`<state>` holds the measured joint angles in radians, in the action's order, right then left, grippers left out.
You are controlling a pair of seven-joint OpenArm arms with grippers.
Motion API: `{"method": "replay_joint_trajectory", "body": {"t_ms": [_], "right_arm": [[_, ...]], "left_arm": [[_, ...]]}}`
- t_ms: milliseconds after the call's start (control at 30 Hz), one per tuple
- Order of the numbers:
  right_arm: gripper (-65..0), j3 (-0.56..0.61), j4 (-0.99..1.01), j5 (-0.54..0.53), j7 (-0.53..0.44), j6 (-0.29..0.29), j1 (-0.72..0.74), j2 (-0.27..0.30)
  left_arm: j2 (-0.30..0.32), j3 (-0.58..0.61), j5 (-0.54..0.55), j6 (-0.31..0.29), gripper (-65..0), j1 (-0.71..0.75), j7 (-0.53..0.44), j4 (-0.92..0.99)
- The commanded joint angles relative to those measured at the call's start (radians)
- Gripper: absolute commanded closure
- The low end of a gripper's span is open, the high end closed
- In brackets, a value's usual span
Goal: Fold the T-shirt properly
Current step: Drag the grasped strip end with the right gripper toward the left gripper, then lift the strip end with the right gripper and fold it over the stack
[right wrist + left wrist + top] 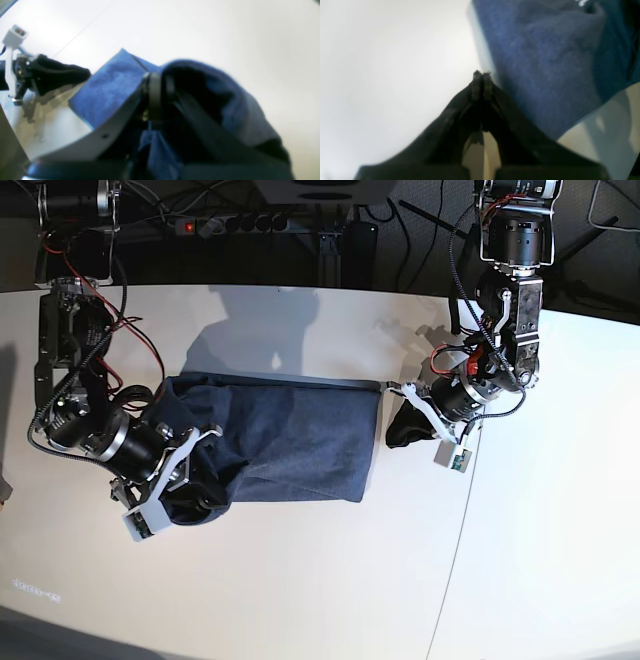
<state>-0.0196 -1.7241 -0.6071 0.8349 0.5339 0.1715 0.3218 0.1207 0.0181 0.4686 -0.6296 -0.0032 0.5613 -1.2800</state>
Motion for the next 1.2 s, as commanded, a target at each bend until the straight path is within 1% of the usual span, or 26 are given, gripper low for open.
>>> {"method": "replay_joint_trajectory", "body": {"t_ms": [0, 67, 133, 200, 367, 500, 700, 800, 900, 1033, 1167], "right_arm": [[0.0, 0.021, -0.019, 0.010, -0.033, 0.054, 0.035, -0.010], [0.0, 0.077, -0.019, 0.086, -0.038, 0.054, 0.058, -0.044], [0.0, 0.143, -0.019, 0.185, -0.028, 0.054, 0.078, -0.080], [0.0, 0.220, -0.018, 0.269, -0.032, 0.053, 0.086, -0.099], [0.0, 0.390, -0.017, 0.396, -0.048, 0.053, 0.086, -0.136], [0.0, 0.475, 0.003, 0.459, -0.056, 0.045, 0.086, -0.160], [0.0, 0.526, 0.080, 0.518, -0.107, 0.045, 0.087, -0.185], [0.0, 0.526, 0.108, 0.522, -0.108, 0.045, 0.087, -0.209], [0.0, 0.526, 0.111, 0.522, -0.121, 0.046, 0.087, -0.220], [0.0, 0.526, 0.111, 0.542, -0.128, 0.045, 0.089, -0.225], [0.0, 0.526, 0.111, 0.572, -0.132, 0.045, 0.089, -0.225]], "left_arm": [[-0.007, 0.002, -0.043, -0.009, 0.0, 0.000, 0.055, 0.010], [-0.016, 0.006, -0.043, -0.009, 0.0, 0.000, 0.055, 0.023], [-0.022, 0.015, -0.043, -0.010, 0.0, 0.001, 0.055, 0.029], [-0.021, 0.030, -0.043, -0.010, 0.0, 0.001, 0.055, 0.032], [-0.021, 0.058, -0.043, -0.010, 0.0, 0.000, 0.046, 0.032], [-0.021, 0.063, -0.043, -0.010, 0.0, 0.001, 0.046, 0.032], [-0.021, 0.063, -0.040, -0.010, 0.0, 0.001, 0.048, 0.032], [-0.021, 0.063, -0.037, -0.010, 0.0, 0.001, 0.048, 0.032], [-0.021, 0.063, -0.016, -0.010, 0.0, 0.001, 0.053, 0.032], [-0.018, 0.049, 0.008, -0.011, 0.0, 0.000, 0.082, 0.029], [0.004, -0.005, 0.082, -0.012, 0.0, 0.000, 0.143, 0.028]]}}
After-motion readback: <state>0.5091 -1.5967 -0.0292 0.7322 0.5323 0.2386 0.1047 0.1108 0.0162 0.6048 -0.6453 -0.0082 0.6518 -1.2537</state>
